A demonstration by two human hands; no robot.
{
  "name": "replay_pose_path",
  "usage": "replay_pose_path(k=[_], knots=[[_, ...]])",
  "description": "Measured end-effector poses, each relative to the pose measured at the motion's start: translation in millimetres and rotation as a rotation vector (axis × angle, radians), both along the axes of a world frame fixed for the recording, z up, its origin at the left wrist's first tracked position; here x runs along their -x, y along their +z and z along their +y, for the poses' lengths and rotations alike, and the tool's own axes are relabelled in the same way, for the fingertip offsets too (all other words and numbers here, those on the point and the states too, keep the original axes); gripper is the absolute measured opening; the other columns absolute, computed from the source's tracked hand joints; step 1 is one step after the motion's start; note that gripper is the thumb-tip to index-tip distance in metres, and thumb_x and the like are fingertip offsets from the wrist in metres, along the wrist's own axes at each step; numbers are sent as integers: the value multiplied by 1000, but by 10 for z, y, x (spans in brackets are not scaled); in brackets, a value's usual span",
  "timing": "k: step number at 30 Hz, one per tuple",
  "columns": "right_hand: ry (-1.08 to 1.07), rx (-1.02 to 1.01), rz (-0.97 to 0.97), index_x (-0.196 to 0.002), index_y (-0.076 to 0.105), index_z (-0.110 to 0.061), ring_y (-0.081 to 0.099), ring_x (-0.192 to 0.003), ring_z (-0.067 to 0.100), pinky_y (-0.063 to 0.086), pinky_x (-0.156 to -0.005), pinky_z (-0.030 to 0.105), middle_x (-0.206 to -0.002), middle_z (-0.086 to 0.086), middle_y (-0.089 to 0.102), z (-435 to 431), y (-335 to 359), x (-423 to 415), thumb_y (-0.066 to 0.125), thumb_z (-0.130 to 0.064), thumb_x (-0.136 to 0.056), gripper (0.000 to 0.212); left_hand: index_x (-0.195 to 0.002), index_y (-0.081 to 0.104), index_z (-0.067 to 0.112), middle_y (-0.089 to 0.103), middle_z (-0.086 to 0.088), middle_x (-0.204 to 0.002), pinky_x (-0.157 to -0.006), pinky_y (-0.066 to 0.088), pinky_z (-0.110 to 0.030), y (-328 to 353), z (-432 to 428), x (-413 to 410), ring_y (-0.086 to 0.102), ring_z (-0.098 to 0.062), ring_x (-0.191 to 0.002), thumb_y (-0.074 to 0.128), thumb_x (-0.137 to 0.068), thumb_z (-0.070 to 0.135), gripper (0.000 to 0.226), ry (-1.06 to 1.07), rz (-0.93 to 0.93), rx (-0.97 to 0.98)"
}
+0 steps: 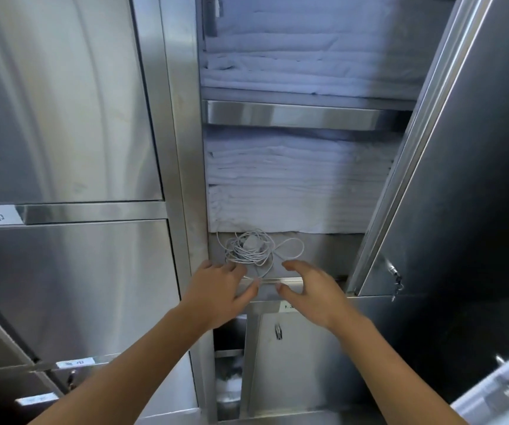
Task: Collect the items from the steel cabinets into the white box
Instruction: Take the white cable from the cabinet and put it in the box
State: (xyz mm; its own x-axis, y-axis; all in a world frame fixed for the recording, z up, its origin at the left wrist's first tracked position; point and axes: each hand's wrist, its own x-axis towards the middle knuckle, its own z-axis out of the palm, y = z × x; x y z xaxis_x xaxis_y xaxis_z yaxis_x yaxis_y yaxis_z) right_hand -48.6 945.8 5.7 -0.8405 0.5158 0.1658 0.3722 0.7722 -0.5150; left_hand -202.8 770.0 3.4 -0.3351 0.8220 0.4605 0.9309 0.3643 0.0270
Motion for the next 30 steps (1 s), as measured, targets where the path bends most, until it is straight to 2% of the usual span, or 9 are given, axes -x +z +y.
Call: replay_pose_path(k=[7,14,19,21,25,28,30], knots=[[-33,-7,-21,-145,54,-27,54,-130,16,41,-100,27,-142,-7,60,49,-88,-1,64,-51,-92,58,-102,68,23,71,4,-87,-75,44,-34,-59,115,51,66,-19,-78,26,-95,62,57,-17,-38,-26],[58,8,-3,-143,54,-27,57,-128,18,46,-102,33,-140,-5,61,349,-41,271,66,-48,-91,58,-103,68,22,70,3,-82,-72,45,-32,35,296,67,66,-20,-73,33,-95,57,51,-9,12,-48],[184,37,12,-139,57,-32,60,-121,17,51,-98,39,-133,-6,64,767,-31,617,68,-52,-90,54,-112,63,25,69,5,-94,-84,46,-33,56,584,167,65,-16,-82,18,-95,64,61,127,-14,4],[240,64,-4,-137,57,-35,60,-121,15,51,-98,37,-133,-9,64,928,-69,725,68,-55,-89,53,-114,61,28,68,7,-97,-87,46,-32,-47,691,168,64,-15,-84,17,-94,65,61,183,-48,25],[344,81,-38,-132,61,-33,63,-115,15,50,-92,32,-128,-8,67,1147,-248,937,70,-48,-89,46,-104,62,26,68,6,-93,-72,39,-29,-346,783,110,65,-18,-81,18,-94,67,61,284,-87,44],[369,133,-49,-130,60,-34,65,-109,14,49,-87,28,-121,-9,68,1174,-412,1005,72,-42,-88,45,-104,64,26,70,6,-96,-74,45,-31,-488,740,58,66,-19,-80,17,-94,67,63,366,-105,57],[376,135,-47,-132,60,-31,63,-113,15,48,-90,30,-124,-8,68,1178,-482,1042,73,-42,-88,47,-102,67,25,71,5,-92,-73,48,-33,-498,709,38,66,-21,-78,24,-95,64,58,427,-104,23]])
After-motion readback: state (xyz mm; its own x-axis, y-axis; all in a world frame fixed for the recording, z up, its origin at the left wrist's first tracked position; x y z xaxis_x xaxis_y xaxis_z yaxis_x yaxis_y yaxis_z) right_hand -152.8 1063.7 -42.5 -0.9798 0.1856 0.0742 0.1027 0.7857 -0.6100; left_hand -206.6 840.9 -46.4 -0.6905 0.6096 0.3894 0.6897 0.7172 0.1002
